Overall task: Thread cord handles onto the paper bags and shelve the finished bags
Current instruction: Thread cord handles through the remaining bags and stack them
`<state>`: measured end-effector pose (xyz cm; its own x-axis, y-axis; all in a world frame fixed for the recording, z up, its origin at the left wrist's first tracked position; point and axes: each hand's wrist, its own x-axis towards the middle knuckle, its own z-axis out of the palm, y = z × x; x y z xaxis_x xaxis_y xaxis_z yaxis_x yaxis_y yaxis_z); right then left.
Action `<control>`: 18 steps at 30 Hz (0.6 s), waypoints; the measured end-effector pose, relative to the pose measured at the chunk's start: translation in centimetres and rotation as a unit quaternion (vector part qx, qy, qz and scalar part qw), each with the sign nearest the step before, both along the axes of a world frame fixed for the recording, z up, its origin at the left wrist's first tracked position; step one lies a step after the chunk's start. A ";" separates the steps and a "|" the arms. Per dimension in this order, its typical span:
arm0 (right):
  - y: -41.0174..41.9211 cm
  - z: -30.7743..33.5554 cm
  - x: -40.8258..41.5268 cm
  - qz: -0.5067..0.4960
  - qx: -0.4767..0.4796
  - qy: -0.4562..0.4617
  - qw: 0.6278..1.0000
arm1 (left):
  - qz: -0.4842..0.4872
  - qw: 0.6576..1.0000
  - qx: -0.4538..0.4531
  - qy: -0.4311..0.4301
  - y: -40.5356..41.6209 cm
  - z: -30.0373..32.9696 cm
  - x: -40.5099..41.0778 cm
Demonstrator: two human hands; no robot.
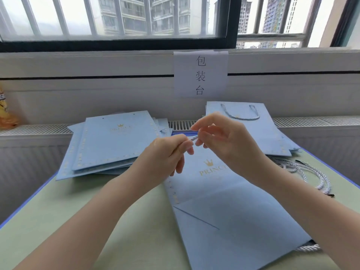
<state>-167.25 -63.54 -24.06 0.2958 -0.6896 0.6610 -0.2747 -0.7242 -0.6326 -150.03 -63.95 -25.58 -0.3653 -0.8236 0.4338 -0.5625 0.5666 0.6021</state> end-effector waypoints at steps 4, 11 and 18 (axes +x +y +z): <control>-0.2 -0.1 -0.2 -0.089 -0.116 0.098 0.984 | -0.045 0.968 0.038 0.244 0.5 1.2 0.0; -1.4 -0.7 -1.2 -0.129 0.007 0.119 0.984 | 0.065 0.902 0.047 0.425 -0.6 1.7 1.7; -2.0 -1.3 -1.5 -0.120 0.058 0.133 0.982 | 0.032 0.948 0.123 0.291 -0.6 0.9 1.5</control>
